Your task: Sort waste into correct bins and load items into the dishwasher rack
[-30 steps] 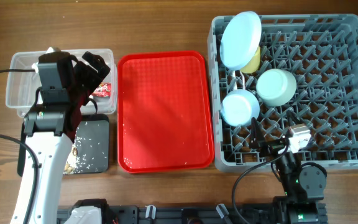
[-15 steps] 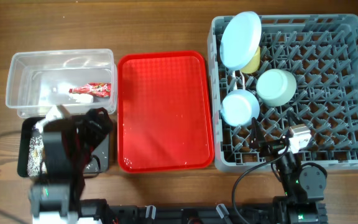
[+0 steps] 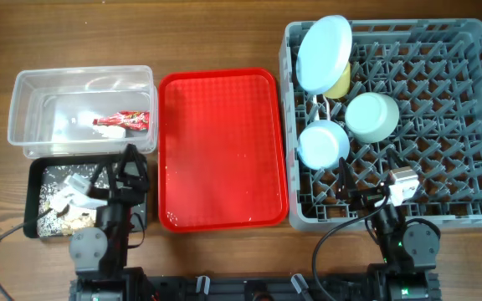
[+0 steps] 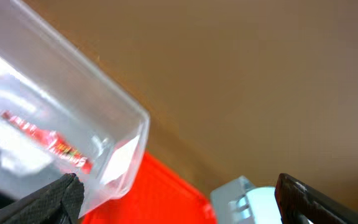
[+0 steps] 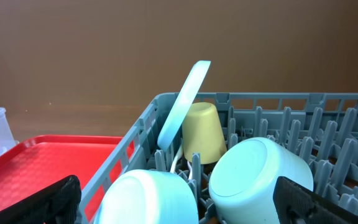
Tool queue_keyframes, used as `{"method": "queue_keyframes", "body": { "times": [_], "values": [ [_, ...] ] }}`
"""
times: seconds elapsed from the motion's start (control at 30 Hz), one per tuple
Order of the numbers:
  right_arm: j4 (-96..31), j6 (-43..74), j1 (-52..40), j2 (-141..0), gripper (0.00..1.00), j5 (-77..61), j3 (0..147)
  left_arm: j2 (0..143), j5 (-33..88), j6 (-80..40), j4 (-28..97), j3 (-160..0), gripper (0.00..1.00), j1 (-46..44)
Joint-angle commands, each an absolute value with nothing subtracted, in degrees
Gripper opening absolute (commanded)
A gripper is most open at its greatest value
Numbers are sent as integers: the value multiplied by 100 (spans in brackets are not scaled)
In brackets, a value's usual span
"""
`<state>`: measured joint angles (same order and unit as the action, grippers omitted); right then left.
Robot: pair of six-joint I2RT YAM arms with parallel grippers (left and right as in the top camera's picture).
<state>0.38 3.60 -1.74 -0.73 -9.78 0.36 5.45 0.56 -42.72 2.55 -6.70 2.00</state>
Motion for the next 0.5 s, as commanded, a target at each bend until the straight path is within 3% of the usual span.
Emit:
{"method": "queue_keyframes", "body": {
  "times": [0.0, 0.13, 0.2, 0.47],
  "values": [
    [58, 305, -209, -27, 100, -856, 30, 287, 64, -4239, 215, -314, 100, 242],
    [58, 305, -207, -27, 99, -856, 30, 178, 56, -4187, 403, -32, 100, 244],
    [58, 303, -209, -27, 100, -856, 30, 148, 91, -3612, 429, -32, 100, 242],
    [58, 305, -209, -27, 100, -856, 30, 16, 106, -139, 434, -32, 100, 242]
  ]
}}
